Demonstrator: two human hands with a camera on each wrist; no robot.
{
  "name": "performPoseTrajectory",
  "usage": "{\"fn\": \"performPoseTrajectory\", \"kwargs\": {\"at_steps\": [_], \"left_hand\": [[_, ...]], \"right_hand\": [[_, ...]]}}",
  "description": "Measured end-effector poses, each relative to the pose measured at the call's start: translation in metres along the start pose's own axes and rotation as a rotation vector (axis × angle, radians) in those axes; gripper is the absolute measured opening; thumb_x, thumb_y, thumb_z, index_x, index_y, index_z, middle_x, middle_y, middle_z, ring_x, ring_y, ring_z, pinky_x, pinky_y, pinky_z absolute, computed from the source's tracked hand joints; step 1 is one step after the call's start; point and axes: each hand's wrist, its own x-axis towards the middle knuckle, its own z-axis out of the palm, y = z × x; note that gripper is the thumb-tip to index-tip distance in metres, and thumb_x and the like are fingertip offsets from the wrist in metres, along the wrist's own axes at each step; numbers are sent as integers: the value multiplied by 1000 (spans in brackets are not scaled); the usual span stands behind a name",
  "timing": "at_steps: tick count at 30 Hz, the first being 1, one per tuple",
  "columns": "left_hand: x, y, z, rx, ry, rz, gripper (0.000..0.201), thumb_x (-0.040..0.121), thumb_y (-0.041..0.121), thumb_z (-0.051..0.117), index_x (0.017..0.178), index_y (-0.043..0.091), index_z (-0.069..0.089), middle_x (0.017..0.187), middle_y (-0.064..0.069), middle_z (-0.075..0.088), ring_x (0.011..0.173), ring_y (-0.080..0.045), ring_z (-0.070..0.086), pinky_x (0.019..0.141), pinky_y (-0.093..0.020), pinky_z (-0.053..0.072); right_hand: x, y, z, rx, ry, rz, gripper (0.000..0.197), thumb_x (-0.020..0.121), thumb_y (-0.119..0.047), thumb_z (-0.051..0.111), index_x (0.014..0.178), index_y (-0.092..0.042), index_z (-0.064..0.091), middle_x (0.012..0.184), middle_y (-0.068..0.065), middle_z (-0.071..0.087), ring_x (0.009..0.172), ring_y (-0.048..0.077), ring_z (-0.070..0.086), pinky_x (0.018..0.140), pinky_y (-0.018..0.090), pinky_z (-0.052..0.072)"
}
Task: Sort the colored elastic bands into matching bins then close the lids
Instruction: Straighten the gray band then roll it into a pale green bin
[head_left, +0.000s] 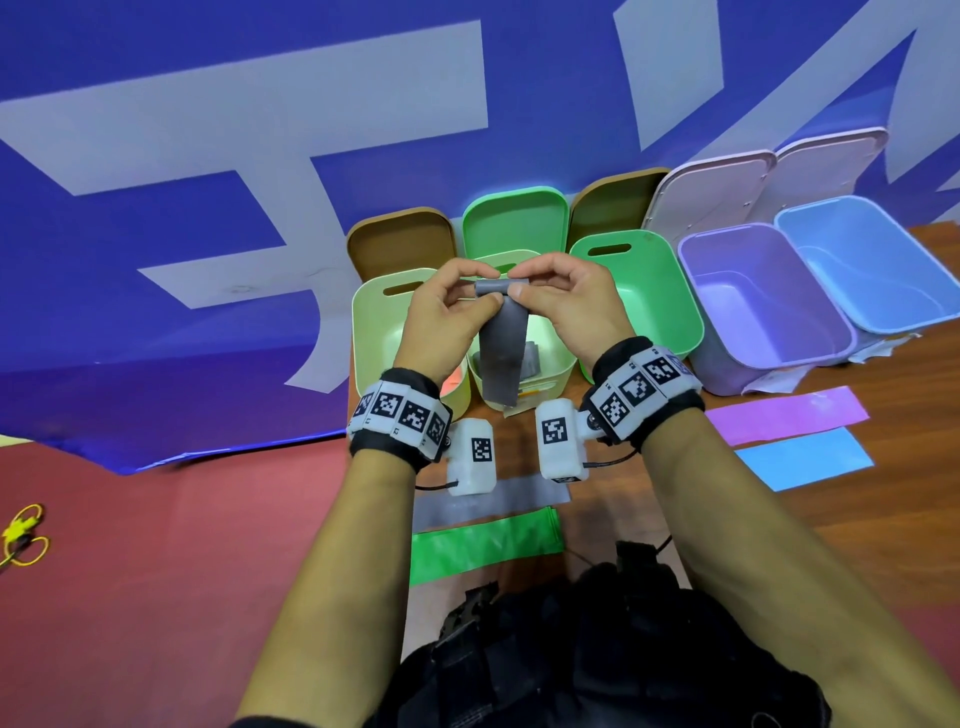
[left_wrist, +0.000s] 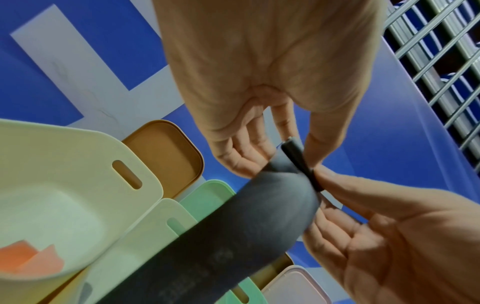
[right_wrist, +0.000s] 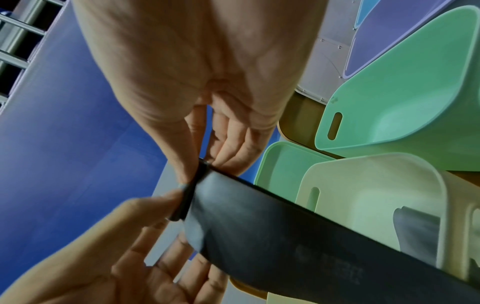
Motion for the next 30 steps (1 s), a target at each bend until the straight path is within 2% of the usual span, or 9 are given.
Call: {"fn": "performPoseTrajectory", "kwargs": {"at_steps": [2,6,11,14,17,20,26,28,30], "left_hand": [[-1,0,0,-6,-3,-28,14,90,7,63,100,17,65,87,-34,61,79,-21,57,72,-33,48],[-2,1,-1,-7,20,-12,10,94,5,60,97,12,66,84,-14,69,79,-14,63,73,-29,51],[-3,5,-1,-16,27,22,13,91,-1,61,100,8,65,95,-14,71,89,-17,66,74,-21,51],[-3,8,-1,-4,35,33,18,89,-6,60,102,6,63,88,-7,68,83,-11,65,70,-17,51],[-4,6,-1,1,34,0,16,92,1,60,106,9,62,71,-18,58,68,-15,54,63,-23,44],[-5,6,0,40,18,-1,9,95,11,60,102,11,65,77,-33,56,71,-22,50,65,-30,42],[-7,8,0,7,-6,27,15,90,-5,59,102,4,63,100,-14,69,90,-13,66,71,-18,51],[-8,9,0,14,-12,45,19,89,-7,59,102,6,63,100,-9,68,91,-14,64,72,-18,51],[-9,10,1,20,-14,53,20,89,-7,59,102,8,63,95,-7,66,88,-12,62,71,-17,49]], "right_hand": [[0,-1,0,-2,4,-3,15,83,5,71,97,0,71,88,8,71,80,11,66,78,19,53],[-1,-1,1,-16,-6,3,17,81,6,72,97,-2,71,92,8,73,84,13,69,79,21,54],[-3,-3,1,16,-37,4,19,85,4,67,98,-9,71,96,7,71,89,12,67,85,27,56],[-4,-2,2,26,-37,13,17,87,1,65,97,-11,71,100,16,72,92,19,67,89,36,58],[-5,-1,4,15,-17,5,16,86,3,67,99,-5,70,99,20,72,89,18,67,88,35,57],[-6,-2,3,7,-8,-12,18,84,7,66,101,1,69,95,11,71,88,12,66,86,25,56],[-8,-3,2,-9,-38,-19,21,84,6,63,99,-7,71,98,4,70,91,10,65,88,29,55],[-9,-3,2,3,-52,-16,18,87,2,63,99,-9,71,97,5,71,91,12,65,89,32,56],[-9,-4,2,-5,-45,-24,18,88,4,62,100,-5,70,95,5,71,88,9,66,86,27,56]]}}
